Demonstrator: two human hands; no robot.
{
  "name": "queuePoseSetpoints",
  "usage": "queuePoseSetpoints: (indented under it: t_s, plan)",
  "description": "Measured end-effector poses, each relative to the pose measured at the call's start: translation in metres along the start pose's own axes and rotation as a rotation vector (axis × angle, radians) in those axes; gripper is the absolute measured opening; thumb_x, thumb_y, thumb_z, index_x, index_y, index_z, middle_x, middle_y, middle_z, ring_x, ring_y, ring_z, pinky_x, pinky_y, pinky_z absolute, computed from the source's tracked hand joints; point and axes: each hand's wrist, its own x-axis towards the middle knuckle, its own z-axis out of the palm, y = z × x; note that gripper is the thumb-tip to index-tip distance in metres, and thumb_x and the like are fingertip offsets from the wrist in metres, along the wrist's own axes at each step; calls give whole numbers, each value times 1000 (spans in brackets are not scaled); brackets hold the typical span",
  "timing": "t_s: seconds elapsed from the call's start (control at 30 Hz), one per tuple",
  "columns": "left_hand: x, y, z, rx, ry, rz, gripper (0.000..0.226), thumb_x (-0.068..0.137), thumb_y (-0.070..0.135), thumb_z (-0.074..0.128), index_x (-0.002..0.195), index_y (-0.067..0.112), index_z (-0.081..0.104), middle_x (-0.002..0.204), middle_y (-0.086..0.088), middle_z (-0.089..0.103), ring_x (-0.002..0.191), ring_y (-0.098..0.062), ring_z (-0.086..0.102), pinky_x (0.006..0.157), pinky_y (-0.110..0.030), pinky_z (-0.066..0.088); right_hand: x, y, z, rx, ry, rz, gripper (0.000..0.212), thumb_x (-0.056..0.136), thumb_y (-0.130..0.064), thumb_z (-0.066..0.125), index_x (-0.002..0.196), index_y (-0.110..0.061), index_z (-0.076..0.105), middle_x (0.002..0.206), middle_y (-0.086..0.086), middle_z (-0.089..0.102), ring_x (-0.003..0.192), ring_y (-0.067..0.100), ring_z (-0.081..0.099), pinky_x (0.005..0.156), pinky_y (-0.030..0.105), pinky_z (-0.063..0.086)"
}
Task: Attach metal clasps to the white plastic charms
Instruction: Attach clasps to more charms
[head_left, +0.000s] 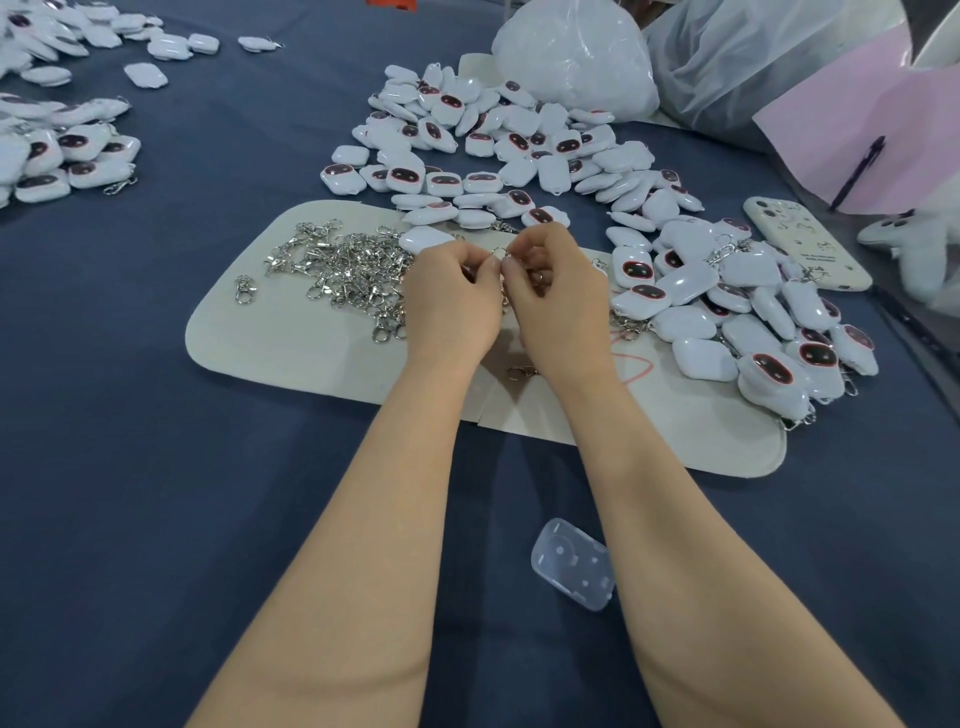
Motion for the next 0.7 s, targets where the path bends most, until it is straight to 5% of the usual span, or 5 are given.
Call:
queuePoseSetpoints:
  t_s: [0.47,0.7]
  plan:
    - [-1,2,0,30,54,46,16,92,14,56,92,7,71,88,0,65,75,-13,50,64,-15,29,4,0,-1,134,-91,99,12,88,-5,58,89,-16,55,81,-13,57,82,9,59,78,24,49]
    - [-3,2,3,30,83,58,17,92,14,55,90,7,70,89,-4,66,73,-14,50,62,-14,28,2,0,2,132,-51,116,8,87,-9,58,90,-16,56,82,-14,58,80,4,56,74,15,46]
